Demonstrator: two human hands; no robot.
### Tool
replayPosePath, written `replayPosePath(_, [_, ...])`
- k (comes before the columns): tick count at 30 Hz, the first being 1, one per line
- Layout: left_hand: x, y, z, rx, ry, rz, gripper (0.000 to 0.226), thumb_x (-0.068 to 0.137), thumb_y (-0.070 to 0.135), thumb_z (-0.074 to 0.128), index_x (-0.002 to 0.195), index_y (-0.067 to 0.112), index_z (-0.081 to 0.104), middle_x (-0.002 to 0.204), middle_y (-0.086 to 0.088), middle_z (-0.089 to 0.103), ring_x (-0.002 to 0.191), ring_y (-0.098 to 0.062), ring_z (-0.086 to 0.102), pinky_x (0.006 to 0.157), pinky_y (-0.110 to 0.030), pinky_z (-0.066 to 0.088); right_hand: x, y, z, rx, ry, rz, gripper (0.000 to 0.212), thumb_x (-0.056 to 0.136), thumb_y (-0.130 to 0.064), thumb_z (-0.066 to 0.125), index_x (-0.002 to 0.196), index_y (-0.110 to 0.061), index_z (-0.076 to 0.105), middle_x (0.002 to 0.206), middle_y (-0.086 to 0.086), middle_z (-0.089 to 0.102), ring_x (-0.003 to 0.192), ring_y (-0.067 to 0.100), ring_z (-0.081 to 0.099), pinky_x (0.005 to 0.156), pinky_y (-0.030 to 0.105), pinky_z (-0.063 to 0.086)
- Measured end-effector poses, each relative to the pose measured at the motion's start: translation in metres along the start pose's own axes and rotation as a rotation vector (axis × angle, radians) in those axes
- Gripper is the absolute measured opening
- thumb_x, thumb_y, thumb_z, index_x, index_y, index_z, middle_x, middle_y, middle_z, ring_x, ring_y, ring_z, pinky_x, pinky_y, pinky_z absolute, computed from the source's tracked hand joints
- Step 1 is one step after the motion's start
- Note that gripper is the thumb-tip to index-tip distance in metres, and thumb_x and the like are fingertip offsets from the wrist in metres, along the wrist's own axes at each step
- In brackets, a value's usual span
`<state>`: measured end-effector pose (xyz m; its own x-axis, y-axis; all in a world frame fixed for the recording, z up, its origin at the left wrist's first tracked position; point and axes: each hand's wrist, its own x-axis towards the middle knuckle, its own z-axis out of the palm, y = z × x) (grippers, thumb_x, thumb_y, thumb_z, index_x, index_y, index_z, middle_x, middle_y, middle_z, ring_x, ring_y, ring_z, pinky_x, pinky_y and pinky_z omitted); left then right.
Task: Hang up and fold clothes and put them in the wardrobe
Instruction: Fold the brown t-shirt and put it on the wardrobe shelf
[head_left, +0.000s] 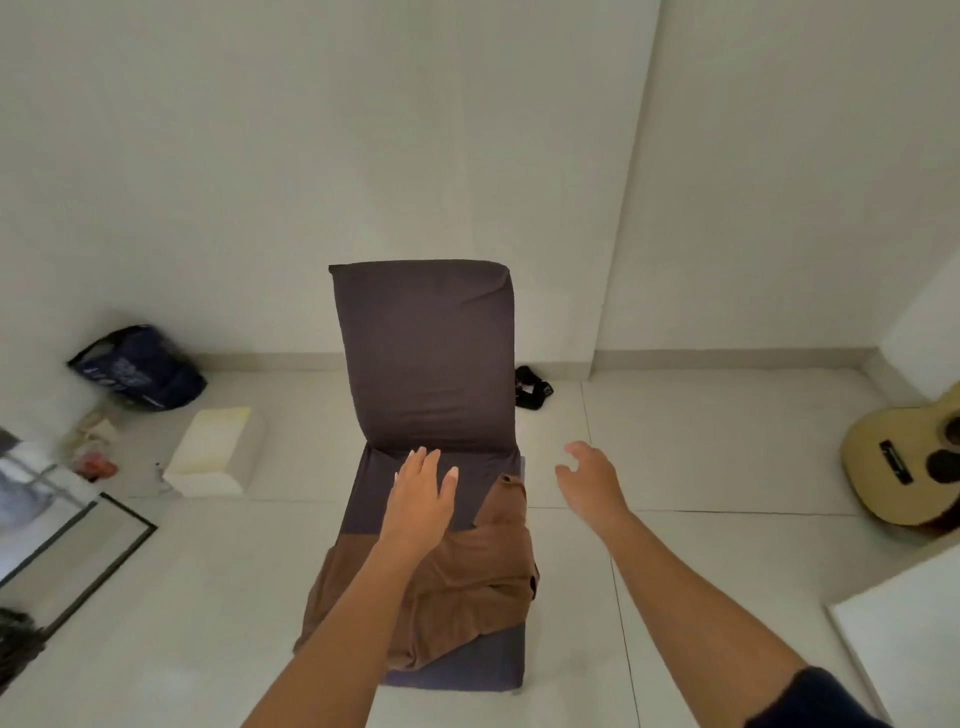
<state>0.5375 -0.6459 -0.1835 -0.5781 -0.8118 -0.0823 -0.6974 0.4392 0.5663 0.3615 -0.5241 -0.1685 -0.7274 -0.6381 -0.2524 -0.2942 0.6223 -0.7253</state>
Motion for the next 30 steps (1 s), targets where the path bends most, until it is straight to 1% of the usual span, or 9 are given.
replayPosePath(5, [0.068,0.004,0.015,0.005,-0.117,0.053,0.051,0.101,0.039,0.032,0.145,0.012,0.033,0.154,-0.004,0.025,0.145,-0.016,0.012,0.116,-0.033,0.018,0.058,0.007,0.003,0.047,-0.001,0.103,0.041,0.094,-0.013,0.047,0.134,-0.006,0.045,0.135,0.014,0.048,0.123,0.028,0.046,0.101,0.033,0.037])
replayPosePath(11, [0.129,-0.013,0.043,0.076,-0.354,0.12,0.049,0.101,0.036,0.033,0.143,0.009,0.035,0.152,-0.006,0.029,0.144,-0.019,0.017,0.115,-0.032,0.019,0.096,0.022,0.015,0.166,0.071,0.303,0.038,0.094,-0.011,0.048,0.131,-0.002,0.047,0.133,0.015,0.051,0.122,0.027,0.049,0.098,0.028,0.036])
replayPosePath(14, [0.163,-0.016,0.056,0.103,-0.448,0.193,0.046,0.101,0.034,0.036,0.138,0.008,0.041,0.146,-0.008,0.037,0.138,-0.022,0.027,0.112,-0.035,0.027,0.101,0.032,0.027,0.27,0.156,0.43,0.033,0.093,-0.011,0.049,0.126,-0.004,0.051,0.128,0.015,0.055,0.111,0.027,0.054,0.088,0.029,0.04])
replayPosePath(17, [0.191,-0.016,0.074,0.129,-0.511,0.281,0.041,0.1,0.032,0.039,0.133,0.007,0.046,0.136,-0.007,0.045,0.128,-0.021,0.038,0.105,-0.033,0.034,0.103,0.046,0.044,0.331,0.195,0.554,0.033,0.092,-0.011,0.048,0.125,-0.007,0.052,0.123,0.012,0.057,0.095,0.021,0.053,0.078,0.024,0.036])
replayPosePath(21, [0.205,-0.023,0.104,0.187,-0.599,0.389,0.039,0.1,0.031,0.04,0.13,0.008,0.048,0.132,-0.005,0.046,0.125,-0.02,0.041,0.102,-0.033,0.037,0.096,0.074,0.074,0.368,0.213,0.715,0.032,0.091,-0.009,0.047,0.122,-0.008,0.054,0.108,0.005,0.057,0.085,0.017,0.05,0.066,0.021,0.037])
replayPosePath(23, [0.209,-0.029,0.128,0.209,-0.649,0.439,0.038,0.1,0.029,0.041,0.129,0.007,0.049,0.134,-0.005,0.046,0.126,-0.02,0.041,0.103,-0.031,0.036,0.095,0.095,0.092,0.389,0.225,0.789,0.029,0.091,-0.009,0.048,0.119,-0.007,0.055,0.101,0.004,0.055,0.078,0.015,0.049,0.053,0.009,0.035])
replayPosePath(26, [0.214,-0.036,0.158,0.246,-0.688,0.486,0.034,0.099,0.026,0.042,0.126,0.007,0.051,0.136,-0.007,0.045,0.127,-0.021,0.039,0.102,-0.03,0.033,0.097,0.123,0.119,0.411,0.211,0.866,0.028,0.091,-0.009,0.051,0.118,-0.004,0.056,0.099,0.007,0.056,0.073,0.016,0.049,0.059,0.015,0.037])
replayPosePath(28, [0.218,-0.042,0.184,0.264,-0.688,0.513,0.032,0.099,0.024,0.042,0.123,0.006,0.053,0.134,-0.008,0.046,0.126,-0.021,0.04,0.101,-0.028,0.033,0.103,0.147,0.143,0.399,0.19,0.886,0.029,0.092,-0.01,0.053,0.119,-0.002,0.054,0.099,0.01,0.057,0.064,0.013,0.048,0.058,0.014,0.034])
replayPosePath(30, [0.225,-0.05,0.209,0.309,-0.674,0.564,0.03,0.098,0.021,0.042,0.121,0.006,0.054,0.133,-0.008,0.048,0.126,-0.021,0.039,0.104,-0.03,0.029,0.109,0.162,0.163,0.434,0.165,0.921,0.03,0.093,-0.014,0.052,0.121,-0.004,0.05,0.098,0.008,0.055,0.069,0.015,0.049,0.057,0.015,0.035])
